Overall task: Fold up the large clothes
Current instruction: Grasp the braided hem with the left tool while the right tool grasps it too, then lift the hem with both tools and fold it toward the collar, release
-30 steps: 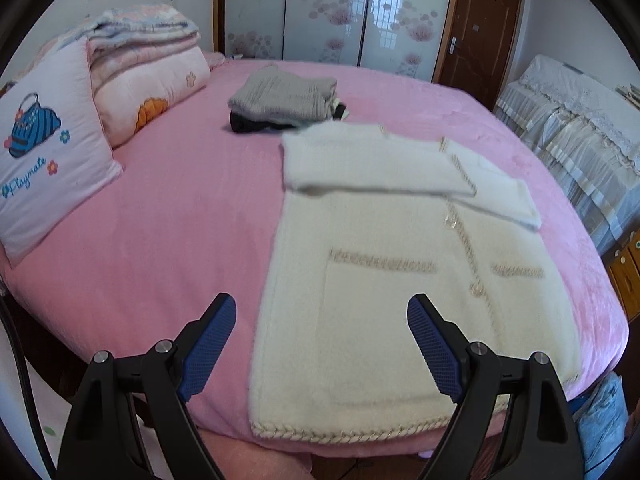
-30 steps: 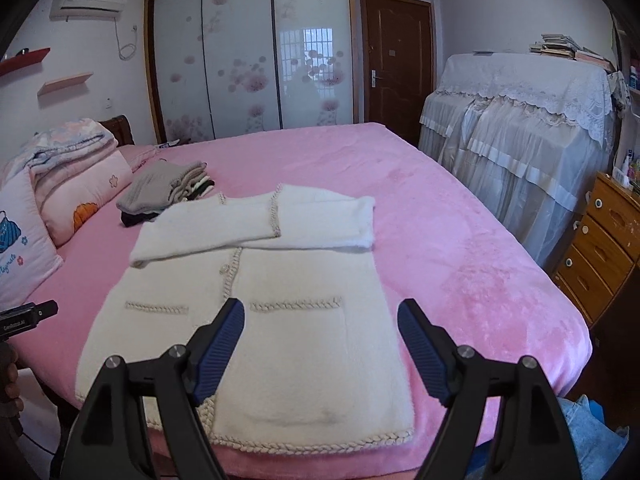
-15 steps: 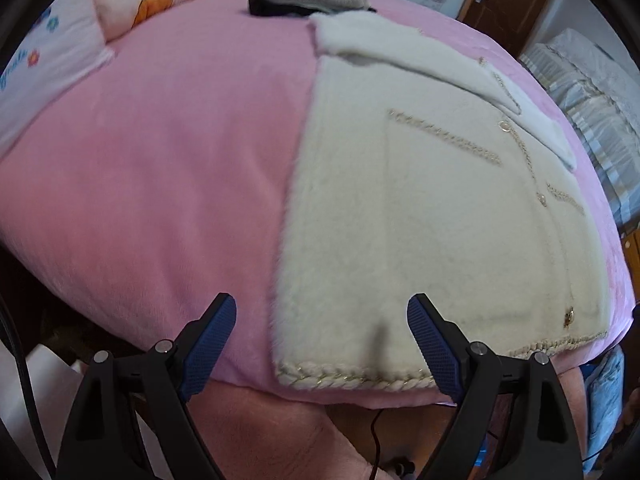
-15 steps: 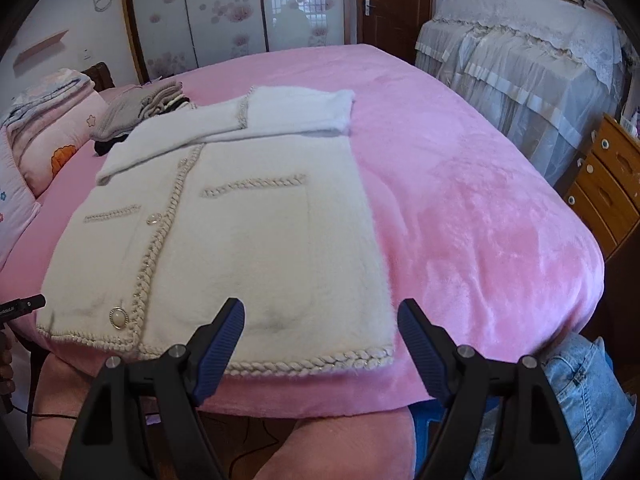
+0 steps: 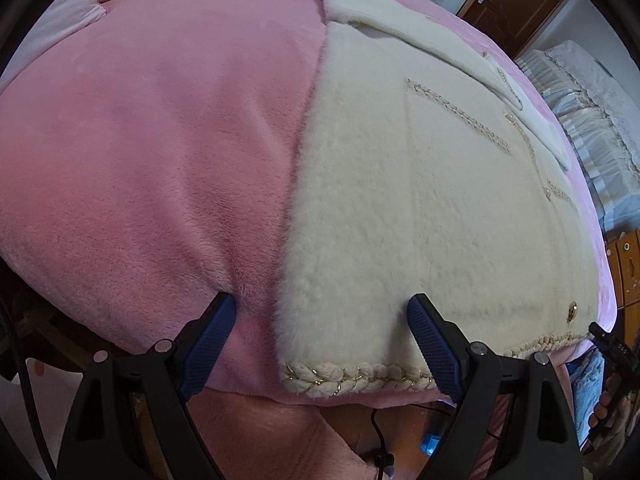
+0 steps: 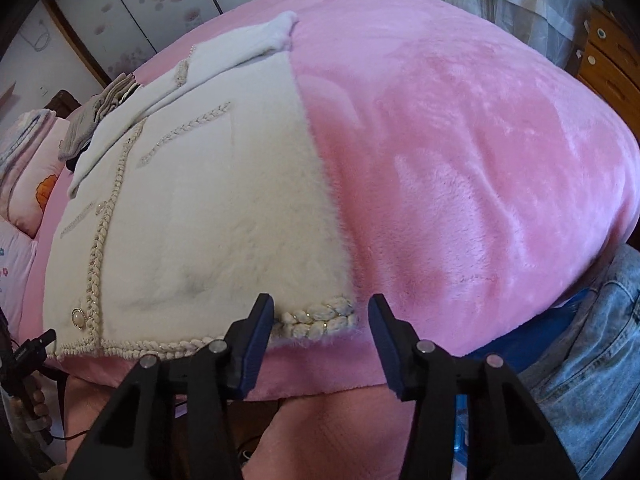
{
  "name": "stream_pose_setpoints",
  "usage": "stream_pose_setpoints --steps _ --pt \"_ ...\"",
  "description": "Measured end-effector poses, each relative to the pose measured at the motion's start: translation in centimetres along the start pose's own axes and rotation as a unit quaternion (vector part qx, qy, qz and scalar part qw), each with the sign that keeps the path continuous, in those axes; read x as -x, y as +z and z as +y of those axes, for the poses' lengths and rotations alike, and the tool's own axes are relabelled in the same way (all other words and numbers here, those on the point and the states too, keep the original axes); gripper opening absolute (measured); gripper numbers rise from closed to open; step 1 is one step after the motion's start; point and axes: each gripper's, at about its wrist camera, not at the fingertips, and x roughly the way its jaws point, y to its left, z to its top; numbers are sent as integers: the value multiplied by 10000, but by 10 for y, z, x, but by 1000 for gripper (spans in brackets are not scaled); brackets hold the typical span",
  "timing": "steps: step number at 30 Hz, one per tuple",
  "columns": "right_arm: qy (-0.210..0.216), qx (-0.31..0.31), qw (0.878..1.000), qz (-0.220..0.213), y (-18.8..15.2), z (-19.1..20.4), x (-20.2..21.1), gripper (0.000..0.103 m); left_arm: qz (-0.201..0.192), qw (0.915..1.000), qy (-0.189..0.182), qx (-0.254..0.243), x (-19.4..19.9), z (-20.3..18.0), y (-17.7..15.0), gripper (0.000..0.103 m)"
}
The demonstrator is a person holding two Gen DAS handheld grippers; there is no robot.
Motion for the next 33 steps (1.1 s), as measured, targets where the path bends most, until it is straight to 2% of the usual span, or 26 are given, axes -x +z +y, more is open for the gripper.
stream_pose_setpoints --steps 4,6,7,9,13,16,20,22,23,24,25,27,29,30,31,33 --pt "195 -183 9996 97 -1 -7 -13 48 65 9999 -141 31 0 4 -2 86" --pt "316 -144 9993 113 1 -5 -15 38 92 9999 -132 -58 1 2 -3 69" --pt "342 -70 9993 130 1 -2 -15 32 104 9998 -140 -100 2 0 -4 66" --pt "272 153 9995 105 2 5 -13 28 96 9996 -230 -104 4 -1 -5 50" --pt "257 283 9992 126 4 6 -14 27 133 9995 -303 -1 5 3 -6 50" --pt "279 267 9991 154 5 5 -17 29 183 9995 -238 -3 1 2 -6 55" --pt "207 226 9994 166 7 6 -25 32 233 9995 -187 -103 -6 -4 -3 73" --pt "169 254 9994 157 7 8 -28 33 218 9995 46 -227 -10 -15 -3 73" --pt "138 291 9994 152 6 10 -29 30 183 9988 230 -401 -10 -22 -3 62" --pt "114 336 9993 148 6 12 -28 29 127 9971 414 -625 -7 -31 -4 41" --pt "99 411 9990 136 6 14 -26 23 105 9953 489 -825 -3 -38 -4 26" --pt "-15 582 9983 100 4 20 -20 18 93 9928 633 -1012 6 -52 -2 12" --pt "-139 792 9968 1 5 28 -9 16 48 9936 599 -962 16 -59 4 11" --pt "-130 890 9959 -78 6 32 -1 15 33 9958 505 -769 23 -60 9 11" --pt "-42 962 9952 -165 8 35 8 15 36 9981 307 -533 29 -59 13 11" --pt "128 1008 9942 -344 14 40 26 14 -97 9993 -367 29 46 -56 28 11"
